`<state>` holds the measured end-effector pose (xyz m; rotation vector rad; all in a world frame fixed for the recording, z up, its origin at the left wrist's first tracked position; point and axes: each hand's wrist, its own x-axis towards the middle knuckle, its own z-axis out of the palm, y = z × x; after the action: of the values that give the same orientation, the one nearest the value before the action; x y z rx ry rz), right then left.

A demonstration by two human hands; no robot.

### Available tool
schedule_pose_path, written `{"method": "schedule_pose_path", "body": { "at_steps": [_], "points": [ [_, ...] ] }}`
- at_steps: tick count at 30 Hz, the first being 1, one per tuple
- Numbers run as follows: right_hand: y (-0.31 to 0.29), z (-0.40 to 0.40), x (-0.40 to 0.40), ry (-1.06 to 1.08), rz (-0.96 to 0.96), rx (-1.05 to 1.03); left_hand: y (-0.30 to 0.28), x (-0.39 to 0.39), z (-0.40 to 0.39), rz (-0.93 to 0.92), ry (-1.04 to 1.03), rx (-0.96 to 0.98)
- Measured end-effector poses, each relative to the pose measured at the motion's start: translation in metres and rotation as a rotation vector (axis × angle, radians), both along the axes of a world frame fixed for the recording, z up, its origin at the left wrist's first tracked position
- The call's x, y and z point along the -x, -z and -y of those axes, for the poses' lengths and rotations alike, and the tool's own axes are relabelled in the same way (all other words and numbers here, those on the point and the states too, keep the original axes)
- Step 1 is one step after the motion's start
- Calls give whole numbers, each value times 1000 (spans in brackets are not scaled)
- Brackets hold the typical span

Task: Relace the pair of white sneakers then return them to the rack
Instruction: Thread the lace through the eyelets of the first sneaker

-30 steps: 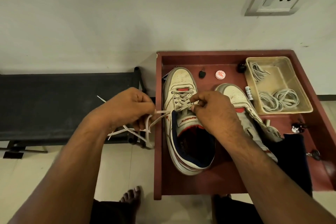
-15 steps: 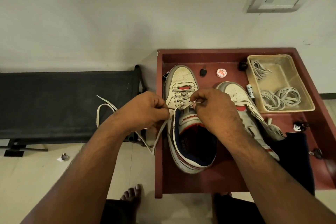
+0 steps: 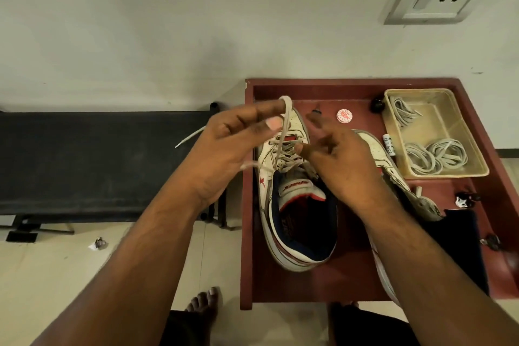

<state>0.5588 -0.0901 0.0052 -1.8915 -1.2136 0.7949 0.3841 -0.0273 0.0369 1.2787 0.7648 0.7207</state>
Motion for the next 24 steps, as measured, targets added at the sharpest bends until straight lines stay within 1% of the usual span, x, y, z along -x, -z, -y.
{"method": "schedule_pose_path", "body": {
  "at_steps": [2,3,5,6,8,10,11,13,15,16,18,20,21,22,23,24],
  "points": [
    [-6,-1,-4,-46,-27,-85,-6,0,2,93,42,-22],
    [-9,0,-5,-99,-35,-123,-7,-1,4,102,95,-25],
    [-14,2,-4,-225,-64,-161,-4,-2,6,40,184,-57],
    [-15,2,-4,-277,-77,-159,-2,-2,6,11,201,-71],
    [-15,2,-4,-331,-131,-126,0,1,3,9,201,-60],
    [-14,3,-4,-334,-257,-100,-2,6,-1,31,190,-39],
    [-15,3,-6,-316,-333,-102,-2,8,-3,19,171,-46],
    [-21,4,-14,-278,-452,-116,2,11,-8,-85,52,-98],
    [-30,7,-25,-277,-409,-143,7,14,-14,-218,-157,-156],
    [-32,8,-32,-278,-378,-158,10,16,-17,-270,-266,-161],
    [-34,11,-46,-251,-381,-200,19,20,-22,-372,-460,-147],
    [-36,13,-54,-242,-376,-248,29,21,-25,-441,-579,-146],
    [-37,13,-56,-239,-369,-267,31,19,-24,-463,-583,-178],
    [-38,13,-53,-236,-371,-280,30,16,-21,-478,-545,-224],
    [-39,12,-49,-228,-376,-280,28,12,-18,-466,-454,-267],
    [-41,11,-43,-224,-375,-266,23,6,-14,-425,-315,-274]
  ]
}}
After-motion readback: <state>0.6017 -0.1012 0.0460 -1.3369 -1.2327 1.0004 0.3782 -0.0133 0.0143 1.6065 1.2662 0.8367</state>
